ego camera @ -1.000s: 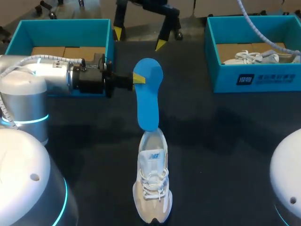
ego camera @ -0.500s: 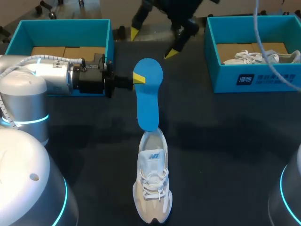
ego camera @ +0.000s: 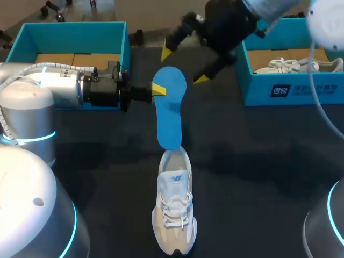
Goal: Take the shoe out of the shoebox, open the shoe tongue, remove and reinsert the insole, then place the shoe into the shoebox
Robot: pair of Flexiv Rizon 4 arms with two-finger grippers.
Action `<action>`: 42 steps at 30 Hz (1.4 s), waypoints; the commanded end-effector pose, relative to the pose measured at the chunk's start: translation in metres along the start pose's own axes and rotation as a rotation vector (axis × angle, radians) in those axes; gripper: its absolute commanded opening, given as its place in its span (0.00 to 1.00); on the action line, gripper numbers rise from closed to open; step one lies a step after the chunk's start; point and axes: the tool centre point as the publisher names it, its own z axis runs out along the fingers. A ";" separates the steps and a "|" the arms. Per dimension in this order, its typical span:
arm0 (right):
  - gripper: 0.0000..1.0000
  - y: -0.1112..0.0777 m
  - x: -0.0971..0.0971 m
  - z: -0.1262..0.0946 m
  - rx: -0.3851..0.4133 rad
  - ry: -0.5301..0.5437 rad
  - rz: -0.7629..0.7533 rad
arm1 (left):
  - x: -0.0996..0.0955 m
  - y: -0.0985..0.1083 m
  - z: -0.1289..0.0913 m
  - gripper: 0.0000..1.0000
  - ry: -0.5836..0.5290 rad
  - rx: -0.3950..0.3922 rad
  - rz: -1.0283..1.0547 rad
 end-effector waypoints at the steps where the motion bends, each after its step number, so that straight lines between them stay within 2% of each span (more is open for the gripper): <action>1: 1.00 -0.008 -0.014 0.003 -0.023 0.367 -0.002 | 0.000 0.000 -0.001 0.00 -0.002 -0.001 0.000; 9: 1.00 -0.006 -0.029 0.010 -0.014 0.470 -0.009 | 0.000 0.000 -0.001 0.00 -0.002 -0.001 0.000; 17: 1.00 -0.005 -0.042 0.026 -0.050 0.553 -0.053 | 0.000 0.000 -0.001 0.00 -0.002 -0.001 0.000; 26: 1.00 -0.008 -0.055 0.034 -0.052 0.576 -0.055 | 0.000 0.000 -0.001 0.00 -0.002 -0.001 0.000; 42: 1.00 -0.003 -0.064 0.025 -0.019 0.575 -0.042 | 0.000 0.000 -0.001 0.00 -0.002 -0.001 0.000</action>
